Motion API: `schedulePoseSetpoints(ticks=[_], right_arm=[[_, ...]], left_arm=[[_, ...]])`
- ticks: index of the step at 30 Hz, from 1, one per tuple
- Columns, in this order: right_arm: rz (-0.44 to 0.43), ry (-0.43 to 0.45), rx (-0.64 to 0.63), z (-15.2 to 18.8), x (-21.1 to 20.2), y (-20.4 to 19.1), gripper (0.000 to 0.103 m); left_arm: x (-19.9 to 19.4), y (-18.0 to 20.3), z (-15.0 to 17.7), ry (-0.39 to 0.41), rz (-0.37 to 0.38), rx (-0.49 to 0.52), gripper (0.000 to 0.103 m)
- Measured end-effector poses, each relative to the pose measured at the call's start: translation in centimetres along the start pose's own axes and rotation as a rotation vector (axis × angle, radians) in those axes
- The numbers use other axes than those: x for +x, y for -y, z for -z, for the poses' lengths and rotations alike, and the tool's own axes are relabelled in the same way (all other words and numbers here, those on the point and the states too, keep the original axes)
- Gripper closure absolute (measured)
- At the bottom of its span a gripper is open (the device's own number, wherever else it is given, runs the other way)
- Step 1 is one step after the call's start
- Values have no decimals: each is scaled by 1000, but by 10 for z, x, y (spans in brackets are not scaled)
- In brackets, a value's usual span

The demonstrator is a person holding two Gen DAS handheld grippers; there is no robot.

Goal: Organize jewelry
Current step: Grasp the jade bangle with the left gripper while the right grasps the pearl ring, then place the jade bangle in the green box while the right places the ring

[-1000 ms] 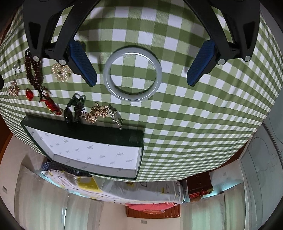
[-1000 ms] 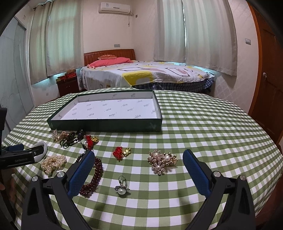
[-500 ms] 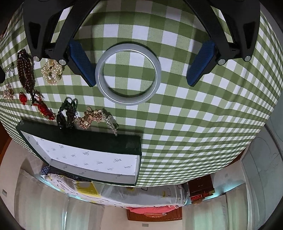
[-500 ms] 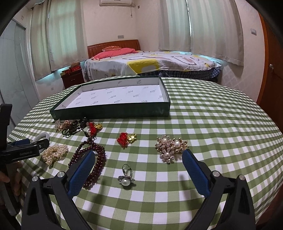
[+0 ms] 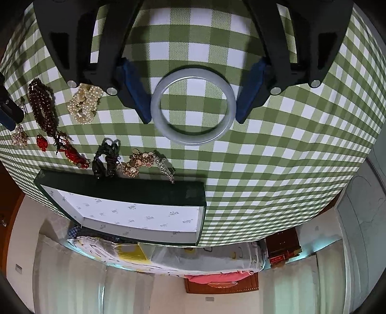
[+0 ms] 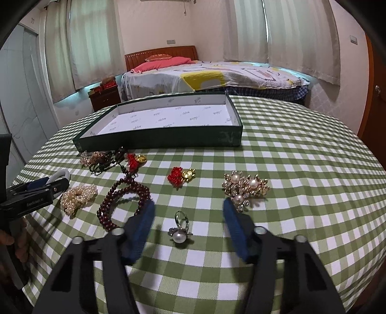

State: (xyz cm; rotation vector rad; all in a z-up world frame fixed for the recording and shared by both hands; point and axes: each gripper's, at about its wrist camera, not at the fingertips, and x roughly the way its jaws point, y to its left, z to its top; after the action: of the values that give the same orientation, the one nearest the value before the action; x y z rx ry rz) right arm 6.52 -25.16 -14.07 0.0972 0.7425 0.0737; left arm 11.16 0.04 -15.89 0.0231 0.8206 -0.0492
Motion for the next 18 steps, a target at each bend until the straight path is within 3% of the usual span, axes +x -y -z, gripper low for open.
schedulePoseSetpoints(ticks=[18], right_arm=[[-20, -61, -13, 9, 2, -1, 81]], left_arm=[[-9, -4, 6, 7, -16, -34, 34]])
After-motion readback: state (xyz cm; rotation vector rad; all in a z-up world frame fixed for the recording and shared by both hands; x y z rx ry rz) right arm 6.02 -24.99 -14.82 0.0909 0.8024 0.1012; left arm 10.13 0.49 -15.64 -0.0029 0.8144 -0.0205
